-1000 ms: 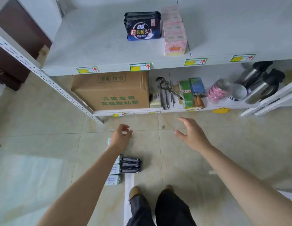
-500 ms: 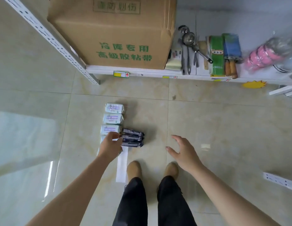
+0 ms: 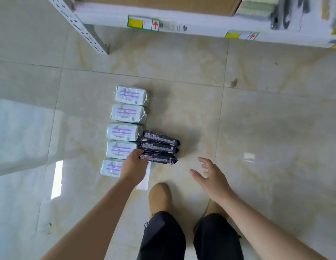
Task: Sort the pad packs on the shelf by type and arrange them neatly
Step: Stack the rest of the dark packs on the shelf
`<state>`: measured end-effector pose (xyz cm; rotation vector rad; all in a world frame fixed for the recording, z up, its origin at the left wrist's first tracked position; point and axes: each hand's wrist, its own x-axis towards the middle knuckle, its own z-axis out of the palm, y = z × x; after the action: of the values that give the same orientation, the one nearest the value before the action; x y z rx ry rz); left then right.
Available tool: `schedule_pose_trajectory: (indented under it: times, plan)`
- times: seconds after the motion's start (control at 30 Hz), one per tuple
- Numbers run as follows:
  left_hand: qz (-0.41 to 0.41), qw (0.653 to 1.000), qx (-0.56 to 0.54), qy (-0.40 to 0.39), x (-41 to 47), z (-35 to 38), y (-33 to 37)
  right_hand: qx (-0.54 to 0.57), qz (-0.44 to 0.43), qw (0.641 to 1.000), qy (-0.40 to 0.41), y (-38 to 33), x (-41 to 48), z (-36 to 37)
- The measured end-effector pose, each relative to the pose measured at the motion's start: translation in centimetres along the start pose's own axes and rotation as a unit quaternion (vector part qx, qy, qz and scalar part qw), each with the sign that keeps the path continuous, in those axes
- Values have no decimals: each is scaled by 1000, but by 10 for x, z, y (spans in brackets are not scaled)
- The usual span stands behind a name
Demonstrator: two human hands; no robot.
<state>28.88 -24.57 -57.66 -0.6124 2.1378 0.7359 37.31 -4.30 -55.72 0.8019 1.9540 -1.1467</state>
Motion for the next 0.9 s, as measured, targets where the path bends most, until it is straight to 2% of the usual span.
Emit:
schedule_pose_trajectory:
  times: [0.13, 0.3, 0.4, 0.47, 0.57, 0.77, 0.9]
  plan:
    - [12, 999, 42, -20, 45, 29, -21, 3, 31, 999, -37, 18, 50, 31]
    - [29, 997, 77, -7, 85, 50, -32, 0, 52, 998, -35, 31, 106, 66]
    - [17, 994, 108, 9, 100, 58, -38, 68, 98, 993, -17, 33, 132, 89]
    - [6, 993, 115, 10, 107, 62, -40, 182, 172, 968, 3, 30, 146, 101]
    - [-9, 993, 114, -4, 113, 67, -41, 326, 267, 907, 23, 24, 159, 110]
    - [-20, 987, 158, -21, 119, 72, -44, 413, 315, 854, 19, 22, 177, 111]
    - [-15, 996, 80, -23, 118, 77, -45, 446, 328, 832, 36, 29, 183, 113]
